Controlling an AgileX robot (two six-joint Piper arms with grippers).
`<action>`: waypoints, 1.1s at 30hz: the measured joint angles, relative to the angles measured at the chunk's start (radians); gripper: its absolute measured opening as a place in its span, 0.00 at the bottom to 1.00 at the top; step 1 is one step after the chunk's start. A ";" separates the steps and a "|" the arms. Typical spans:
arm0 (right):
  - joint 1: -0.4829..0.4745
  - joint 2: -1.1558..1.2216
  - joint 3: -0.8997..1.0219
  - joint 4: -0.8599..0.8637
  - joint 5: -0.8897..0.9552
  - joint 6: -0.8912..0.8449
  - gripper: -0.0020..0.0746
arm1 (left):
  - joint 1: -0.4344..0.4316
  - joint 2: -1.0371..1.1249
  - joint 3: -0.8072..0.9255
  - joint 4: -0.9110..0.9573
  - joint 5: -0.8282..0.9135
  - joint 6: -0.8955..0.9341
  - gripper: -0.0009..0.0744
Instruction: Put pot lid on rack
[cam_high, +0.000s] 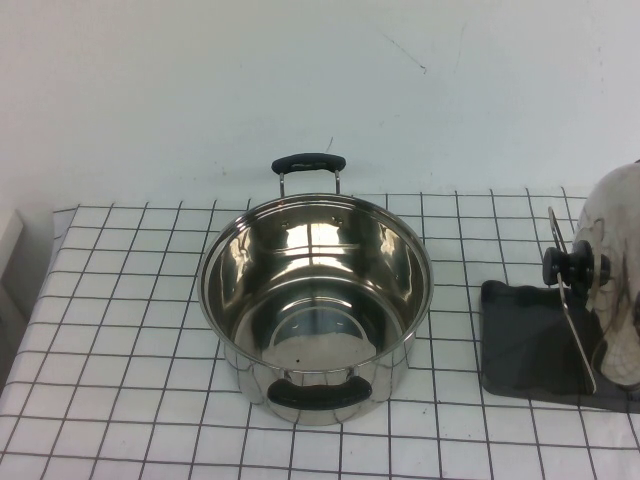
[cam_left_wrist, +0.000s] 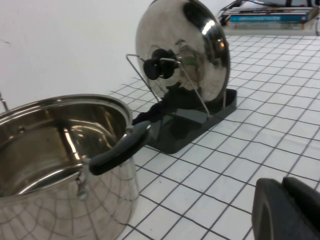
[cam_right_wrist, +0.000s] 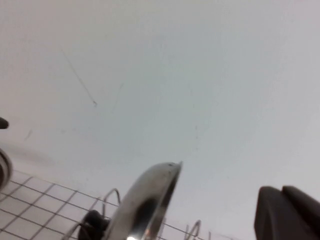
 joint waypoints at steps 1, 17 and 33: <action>0.011 -0.016 0.016 0.000 0.033 -0.008 0.02 | 0.000 -0.001 0.000 0.000 -0.011 0.000 0.01; 0.067 -0.180 0.240 0.032 0.366 0.099 0.02 | 0.000 -0.002 0.002 0.001 -0.060 -0.010 0.01; 0.067 -0.257 0.240 1.832 0.752 -1.679 0.02 | 0.000 -0.002 0.002 0.001 -0.060 -0.015 0.01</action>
